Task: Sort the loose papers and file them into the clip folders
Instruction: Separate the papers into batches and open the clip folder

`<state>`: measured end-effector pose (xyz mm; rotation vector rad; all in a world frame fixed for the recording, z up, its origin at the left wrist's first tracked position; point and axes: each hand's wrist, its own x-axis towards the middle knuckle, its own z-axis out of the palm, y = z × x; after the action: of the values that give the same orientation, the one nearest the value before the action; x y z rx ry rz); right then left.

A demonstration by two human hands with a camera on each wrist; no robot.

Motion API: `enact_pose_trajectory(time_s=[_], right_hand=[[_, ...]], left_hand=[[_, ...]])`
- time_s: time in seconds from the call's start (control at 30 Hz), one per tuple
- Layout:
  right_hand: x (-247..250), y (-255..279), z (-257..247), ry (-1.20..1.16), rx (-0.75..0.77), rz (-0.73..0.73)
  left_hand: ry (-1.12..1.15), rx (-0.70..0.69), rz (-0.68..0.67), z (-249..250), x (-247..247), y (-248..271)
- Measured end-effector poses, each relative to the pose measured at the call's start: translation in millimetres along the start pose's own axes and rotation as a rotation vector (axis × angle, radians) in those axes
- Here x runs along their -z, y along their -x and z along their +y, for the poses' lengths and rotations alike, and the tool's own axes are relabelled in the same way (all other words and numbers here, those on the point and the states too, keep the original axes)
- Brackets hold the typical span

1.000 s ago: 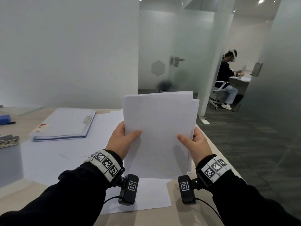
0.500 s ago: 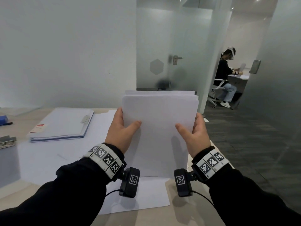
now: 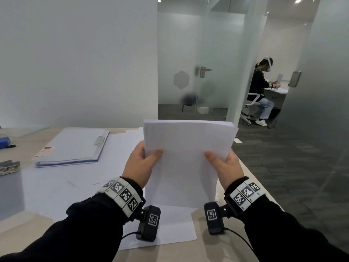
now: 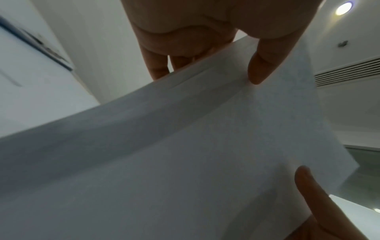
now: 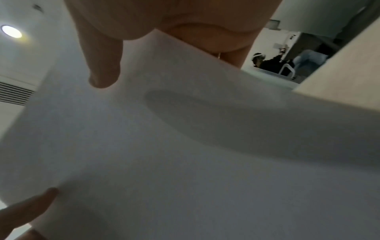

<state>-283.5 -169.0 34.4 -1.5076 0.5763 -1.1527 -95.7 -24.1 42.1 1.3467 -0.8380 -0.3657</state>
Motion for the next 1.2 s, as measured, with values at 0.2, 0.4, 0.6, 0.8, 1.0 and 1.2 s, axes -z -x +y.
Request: enact_pose_trajectory(time_s=[0.2, 0.4, 0.6, 0.8, 1.0, 1.2], right_hand=[[0.4, 3.4, 12.7, -0.02, -0.158, -0.015], [0.0, -6.7, 2.5, -0.118, -0.08, -0.042], [8.8, 12.0, 33.2, -0.14, -0.187, -0.107], [2.6, 5.2, 30.6, -0.16, -0.274, -0.073], [8.2, 19.7, 45.8, -0.149, -0.348, -0.125], [10.3, 30.9, 56.0, -0.069, -0.416, -0.135]], left_hand=[[-0.046, 0.036, -0.026, -13.7, -7.5, 10.3], [-0.014, 0.009, 0.02, -7.6, -2.5, 1.0], [-0.036, 0.132, -0.009, -35.8, 2.9, 13.5], [-0.006, 0.133, 0.006, -31.2, -1.1, 13.7], [0.035, 0.224, -0.085, -48.5, 4.9, 26.3], [-0.13, 0.306, -0.092, -56.9, 3.1, 33.8]])
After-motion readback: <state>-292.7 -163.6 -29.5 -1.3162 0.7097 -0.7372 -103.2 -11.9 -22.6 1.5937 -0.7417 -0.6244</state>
